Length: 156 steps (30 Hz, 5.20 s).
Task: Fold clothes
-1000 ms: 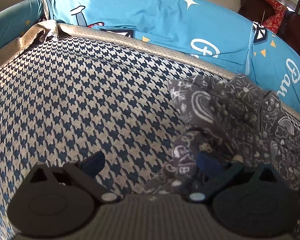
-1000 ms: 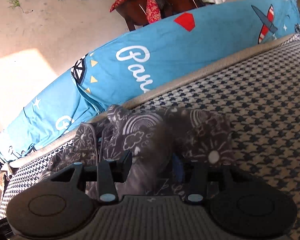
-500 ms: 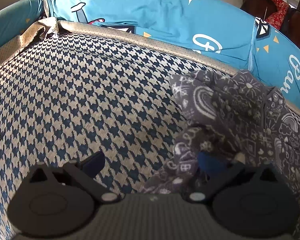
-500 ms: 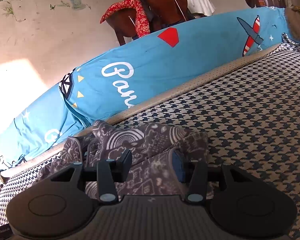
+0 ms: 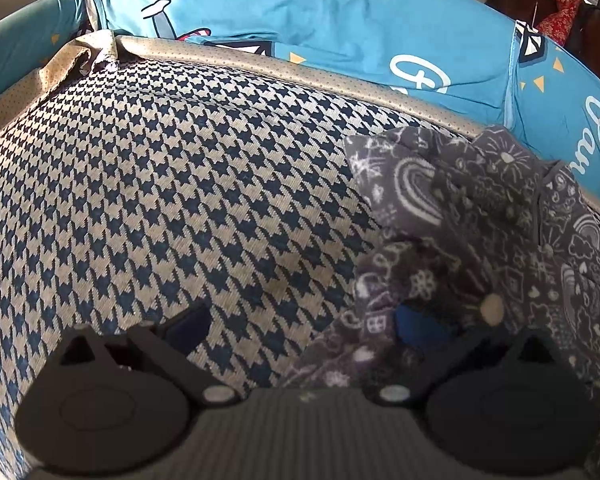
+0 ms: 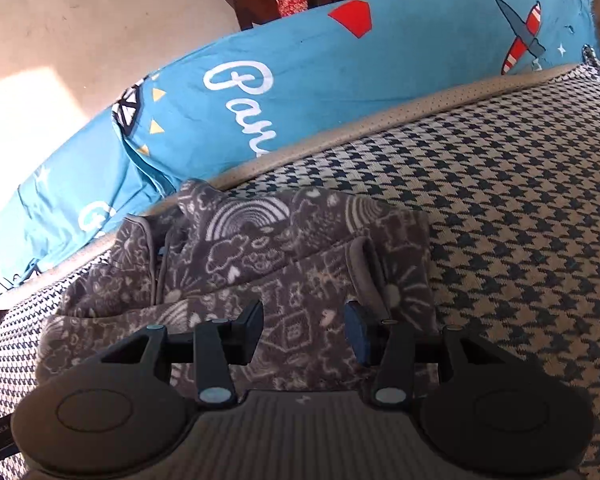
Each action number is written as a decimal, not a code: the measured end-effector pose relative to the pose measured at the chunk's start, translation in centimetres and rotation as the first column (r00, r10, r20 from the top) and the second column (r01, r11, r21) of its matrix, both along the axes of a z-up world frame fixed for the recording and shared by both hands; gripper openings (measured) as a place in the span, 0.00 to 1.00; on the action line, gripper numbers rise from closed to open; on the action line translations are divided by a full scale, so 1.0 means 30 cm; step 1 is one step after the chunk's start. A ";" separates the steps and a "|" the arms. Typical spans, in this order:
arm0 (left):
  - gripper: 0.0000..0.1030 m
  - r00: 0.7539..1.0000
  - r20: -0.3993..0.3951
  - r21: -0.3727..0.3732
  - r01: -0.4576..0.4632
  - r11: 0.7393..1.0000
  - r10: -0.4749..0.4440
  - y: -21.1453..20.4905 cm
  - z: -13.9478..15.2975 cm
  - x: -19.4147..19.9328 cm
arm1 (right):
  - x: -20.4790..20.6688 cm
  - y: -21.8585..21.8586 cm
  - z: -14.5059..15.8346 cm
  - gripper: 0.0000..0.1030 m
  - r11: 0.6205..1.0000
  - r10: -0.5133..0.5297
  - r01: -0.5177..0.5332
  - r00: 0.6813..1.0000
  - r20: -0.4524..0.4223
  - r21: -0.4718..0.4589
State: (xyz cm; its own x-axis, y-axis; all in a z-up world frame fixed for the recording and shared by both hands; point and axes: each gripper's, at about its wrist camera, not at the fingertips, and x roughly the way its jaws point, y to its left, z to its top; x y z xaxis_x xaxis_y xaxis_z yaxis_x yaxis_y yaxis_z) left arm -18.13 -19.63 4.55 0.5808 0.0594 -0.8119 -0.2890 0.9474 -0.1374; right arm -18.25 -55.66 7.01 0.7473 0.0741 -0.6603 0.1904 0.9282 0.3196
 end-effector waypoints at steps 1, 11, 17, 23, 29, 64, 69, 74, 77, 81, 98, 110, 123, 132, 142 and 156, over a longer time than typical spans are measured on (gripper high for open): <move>1.00 1.000 0.011 -0.007 -0.006 1.000 0.006 0.007 0.007 0.003 | 0.000 0.005 0.007 0.44 1.000 0.013 -0.014 1.000 0.015 0.007; 1.00 0.994 0.096 -0.102 -0.048 0.994 0.058 0.075 0.054 0.049 | -0.005 0.143 0.019 0.44 0.978 0.208 -0.208 0.977 0.053 0.001; 1.00 0.993 0.098 -0.197 -0.044 0.980 0.064 0.098 0.031 0.132 | -0.011 0.227 0.012 0.44 0.953 0.301 -0.299 0.952 0.050 -0.057; 1.00 0.995 0.081 -0.249 -0.030 0.968 0.052 0.107 -0.006 0.221 | -0.001 0.240 0.003 0.44 0.947 0.317 -0.314 0.948 0.038 -0.059; 1.00 0.998 0.054 -0.274 -0.020 0.962 0.036 0.108 -0.037 0.289 | 0.014 0.238 -0.006 0.44 0.949 0.312 -0.311 0.950 0.023 -0.051; 0.18 0.970 0.140 -0.228 0.227 0.947 -0.199 0.020 0.018 0.509 | 0.007 0.387 0.011 0.44 0.840 0.539 -0.543 0.833 0.128 -0.007; 0.19 0.971 0.125 -0.251 0.230 0.940 -0.204 0.049 0.012 0.510 | -0.025 0.447 0.016 0.44 0.737 0.660 -0.675 0.729 0.179 0.033; 0.19 0.966 0.112 -0.249 0.255 0.934 -0.233 0.046 0.014 0.516 | -0.065 0.519 0.005 0.44 0.646 0.743 -0.762 0.642 0.188 0.052; 0.19 0.963 0.108 -0.244 0.266 0.933 -0.246 0.045 0.021 0.519 | -0.060 0.564 -0.022 0.44 0.650 0.742 -0.758 0.648 0.172 0.050; 0.19 0.959 0.100 -0.239 0.280 0.930 -0.263 0.050 0.028 0.521 | -0.052 0.623 -0.059 0.44 0.659 0.738 -0.751 0.658 0.151 0.047; 0.24 0.959 0.077 -0.234 0.282 0.930 -0.272 0.068 0.026 0.522 | 0.042 0.703 -0.138 0.44 0.802 0.568 -0.574 0.819 0.084 0.164; 0.24 0.958 0.047 -0.221 0.286 0.933 -0.283 0.081 0.022 0.517 | 0.055 0.698 -0.137 0.44 0.844 0.502 -0.515 0.857 0.117 0.151; 0.29 0.964 0.027 -0.216 0.266 0.939 -0.266 0.123 0.012 0.510 | 0.109 0.708 -0.171 0.25 0.834 0.475 -0.505 0.862 0.179 0.222; 0.31 0.960 0.012 -0.222 0.274 0.936 -0.278 0.129 0.010 0.509 | 0.128 0.777 -0.213 0.25 0.782 0.582 -0.598 0.801 0.138 0.177; 0.34 0.955 0.026 -0.233 0.292 0.928 -0.294 0.116 0.029 0.509 | 0.118 0.805 -0.186 0.50 0.749 0.635 -0.647 0.762 0.124 0.143; 0.46 0.916 0.071 -0.181 0.400 0.898 -0.394 0.008 0.122 0.445 | 0.059 0.745 -0.123 0.50 0.699 0.684 -0.691 0.721 0.114 0.181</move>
State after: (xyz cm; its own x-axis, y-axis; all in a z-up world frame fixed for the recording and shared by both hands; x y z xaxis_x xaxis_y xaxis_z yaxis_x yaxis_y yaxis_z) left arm -4.79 -19.38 8.20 0.5496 -0.3329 -0.7663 0.1134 0.9384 -0.3263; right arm -16.49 -33.30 3.31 0.4584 0.7006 -0.5468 -0.4905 0.7125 0.5018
